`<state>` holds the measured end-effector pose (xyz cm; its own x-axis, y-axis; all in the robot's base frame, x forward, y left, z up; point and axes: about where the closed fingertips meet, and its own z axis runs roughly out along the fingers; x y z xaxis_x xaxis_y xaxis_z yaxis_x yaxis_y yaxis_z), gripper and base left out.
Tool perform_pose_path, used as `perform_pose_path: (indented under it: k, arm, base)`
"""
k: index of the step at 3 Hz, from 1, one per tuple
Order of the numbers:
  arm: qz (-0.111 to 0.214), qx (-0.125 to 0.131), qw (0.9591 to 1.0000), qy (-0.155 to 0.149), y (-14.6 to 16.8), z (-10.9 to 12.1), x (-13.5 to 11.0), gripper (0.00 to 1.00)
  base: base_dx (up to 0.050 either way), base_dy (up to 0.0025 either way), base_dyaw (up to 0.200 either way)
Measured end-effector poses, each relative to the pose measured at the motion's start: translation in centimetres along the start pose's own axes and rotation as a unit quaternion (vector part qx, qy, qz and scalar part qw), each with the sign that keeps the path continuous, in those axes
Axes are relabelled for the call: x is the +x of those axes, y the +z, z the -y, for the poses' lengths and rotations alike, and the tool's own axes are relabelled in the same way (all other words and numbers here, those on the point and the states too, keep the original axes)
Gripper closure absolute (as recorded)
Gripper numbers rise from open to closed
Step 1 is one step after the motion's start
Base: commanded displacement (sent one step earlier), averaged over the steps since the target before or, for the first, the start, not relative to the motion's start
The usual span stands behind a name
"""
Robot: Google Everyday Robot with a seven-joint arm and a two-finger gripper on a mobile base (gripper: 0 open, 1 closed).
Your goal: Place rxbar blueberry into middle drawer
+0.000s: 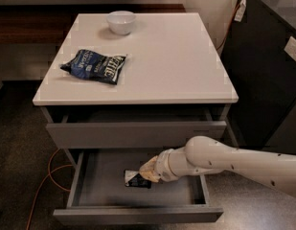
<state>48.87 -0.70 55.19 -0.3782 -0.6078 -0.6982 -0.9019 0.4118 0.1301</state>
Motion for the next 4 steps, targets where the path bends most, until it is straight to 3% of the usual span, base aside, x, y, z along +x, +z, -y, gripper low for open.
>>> perform_pose_path:
  k: [1,2,4]
  arm:
    - [-0.005,-0.004,1.0000,0.007,1.9,0.1,1.8,1.00]
    - [-0.009,0.005,0.9998,0.019,3.1,0.5,3.8,0.82]
    - [-0.009,0.025,0.9987,0.042,4.3,1.9,6.3,0.36]
  base:
    - [0.000,0.00000,0.000]
    - [0.000,0.00000,0.000]
    - [0.000,0.00000,0.000]
